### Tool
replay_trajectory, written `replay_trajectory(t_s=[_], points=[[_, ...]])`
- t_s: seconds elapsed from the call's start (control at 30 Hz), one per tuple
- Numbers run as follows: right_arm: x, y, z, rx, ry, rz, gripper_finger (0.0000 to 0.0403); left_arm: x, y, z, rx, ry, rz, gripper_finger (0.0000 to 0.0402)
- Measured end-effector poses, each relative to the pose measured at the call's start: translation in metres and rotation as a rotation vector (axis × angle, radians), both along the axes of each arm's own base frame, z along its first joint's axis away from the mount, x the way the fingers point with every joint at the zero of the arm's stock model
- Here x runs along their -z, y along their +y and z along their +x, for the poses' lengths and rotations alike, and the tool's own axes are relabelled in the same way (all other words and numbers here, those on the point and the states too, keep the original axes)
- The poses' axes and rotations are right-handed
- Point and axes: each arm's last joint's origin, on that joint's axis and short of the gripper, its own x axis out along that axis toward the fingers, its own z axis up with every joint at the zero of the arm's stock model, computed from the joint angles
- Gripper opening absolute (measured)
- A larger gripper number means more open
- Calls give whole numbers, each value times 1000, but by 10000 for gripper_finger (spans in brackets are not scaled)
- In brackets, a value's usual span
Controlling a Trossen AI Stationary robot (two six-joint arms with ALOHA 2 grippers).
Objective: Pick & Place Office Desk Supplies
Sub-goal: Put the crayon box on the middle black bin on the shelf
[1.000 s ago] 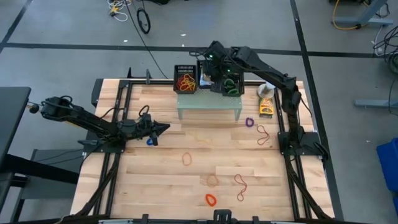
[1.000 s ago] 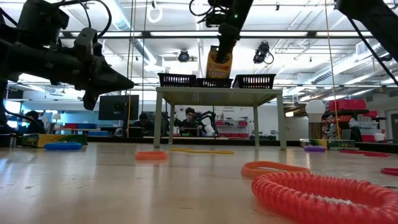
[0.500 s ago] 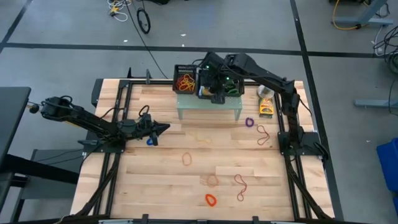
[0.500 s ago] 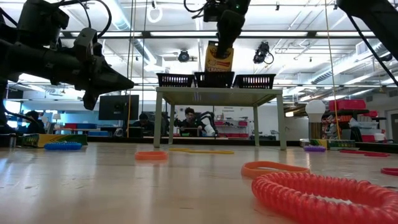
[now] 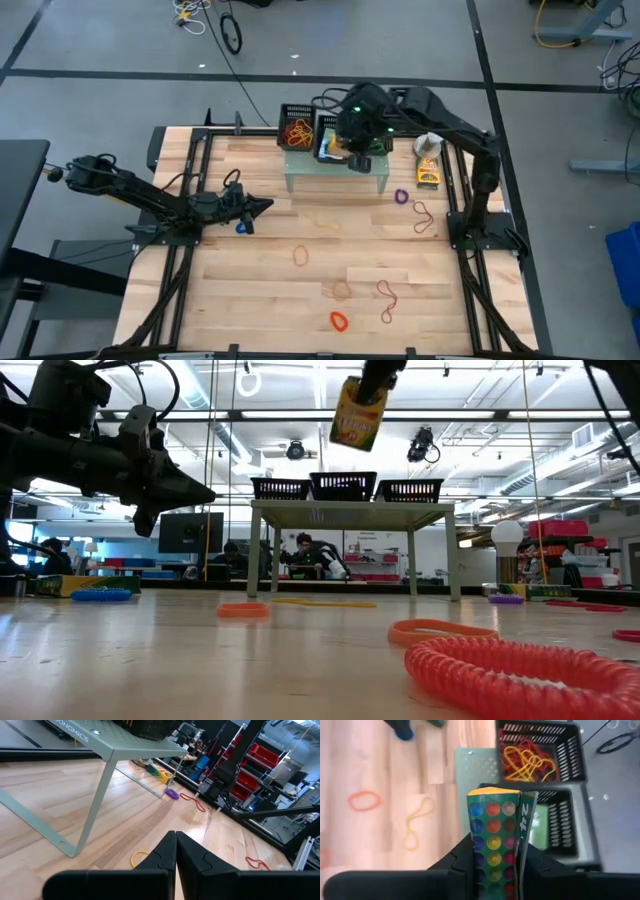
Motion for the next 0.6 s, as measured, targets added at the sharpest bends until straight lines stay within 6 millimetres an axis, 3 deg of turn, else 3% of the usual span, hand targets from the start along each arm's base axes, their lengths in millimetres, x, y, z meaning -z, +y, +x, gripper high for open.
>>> replay_trajectory(t_s=[0.1, 0.2, 0.4, 0.53, 0.6], points=[[-5, 10, -10, 39, 9, 89, 91, 0, 0, 0, 0, 0, 0, 9], [4, 26, -10, 53, 84, 169, 91, 0, 0, 0, 0, 0, 0, 9], [60, 64, 6, 0, 270, 232, 91, 0, 0, 0, 0, 3, 3, 9], [103, 75, 6, -10, 312, 257, 91, 0, 0, 0, -1, 4, 2, 9], [115, 77, 5, 5, 294, 289, 91, 0, 0, 0, -1, 3, -1, 9]])
